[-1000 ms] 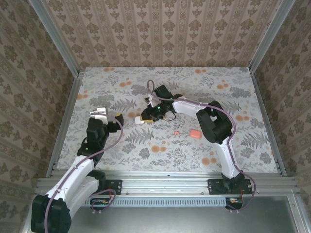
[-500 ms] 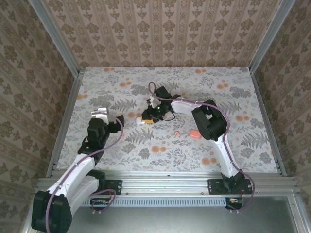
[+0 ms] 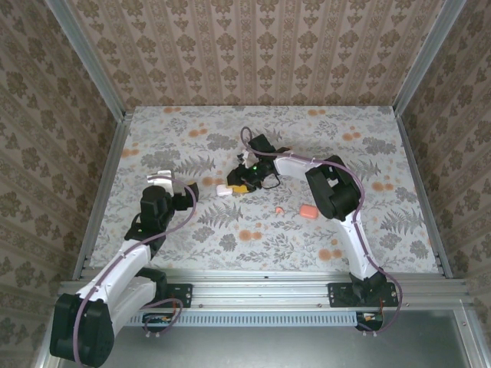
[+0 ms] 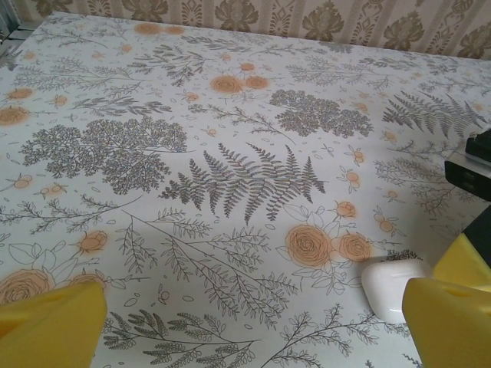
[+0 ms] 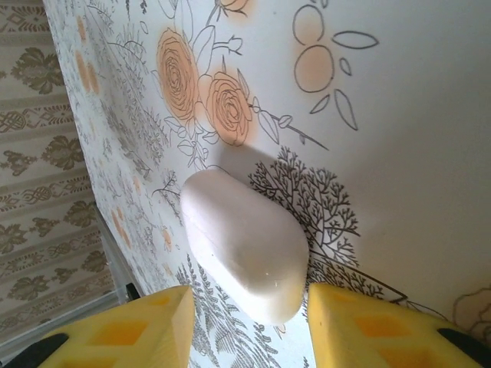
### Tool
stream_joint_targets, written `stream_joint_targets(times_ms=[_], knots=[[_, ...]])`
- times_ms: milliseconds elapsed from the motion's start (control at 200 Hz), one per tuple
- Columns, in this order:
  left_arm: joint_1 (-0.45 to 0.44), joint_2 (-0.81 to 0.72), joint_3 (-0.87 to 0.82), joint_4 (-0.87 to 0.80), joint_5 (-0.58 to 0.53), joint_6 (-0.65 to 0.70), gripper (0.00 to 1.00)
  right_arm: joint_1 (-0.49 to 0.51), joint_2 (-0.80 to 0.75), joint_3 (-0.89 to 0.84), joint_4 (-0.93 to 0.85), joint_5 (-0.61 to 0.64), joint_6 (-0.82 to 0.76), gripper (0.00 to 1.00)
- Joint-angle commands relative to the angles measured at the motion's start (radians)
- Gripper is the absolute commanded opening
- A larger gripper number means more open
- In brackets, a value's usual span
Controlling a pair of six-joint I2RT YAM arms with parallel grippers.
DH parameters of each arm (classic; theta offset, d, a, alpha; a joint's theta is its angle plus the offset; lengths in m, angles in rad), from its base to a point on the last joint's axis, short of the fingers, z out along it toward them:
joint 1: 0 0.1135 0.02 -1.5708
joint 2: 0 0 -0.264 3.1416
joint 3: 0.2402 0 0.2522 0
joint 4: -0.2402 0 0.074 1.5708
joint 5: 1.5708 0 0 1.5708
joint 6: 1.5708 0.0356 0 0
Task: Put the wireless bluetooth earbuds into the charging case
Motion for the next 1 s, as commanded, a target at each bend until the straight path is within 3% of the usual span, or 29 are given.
stream_joint_targets(times_ms=[0, 225, 420, 800, 995], knots=[[0.004, -0.002, 0.039, 0.012, 0.023, -0.021, 1.00, -0.010, -0.051, -0.022, -0.073, 0.048, -0.010, 0.46], [0.003, 0.002, 0.091, -0.082, 0.058, -0.045, 0.99, -0.029, -0.174, -0.103, -0.122, 0.122, -0.021, 0.47], [-0.008, 0.053, 0.168, -0.157, 0.118, -0.100, 0.97, -0.065, -0.396, -0.230, -0.273, 0.277, -0.054, 0.51], [-0.135, 0.390, 0.484, -0.400, 0.252, -0.078, 0.94, -0.138, -0.775, -0.407, -0.659, 0.692, -0.029, 0.67], [-0.238, 0.552, 0.626, -0.469, 0.309, -0.075, 0.92, -0.183, -0.856, -0.531, -0.710, 0.751, 0.045, 0.75]])
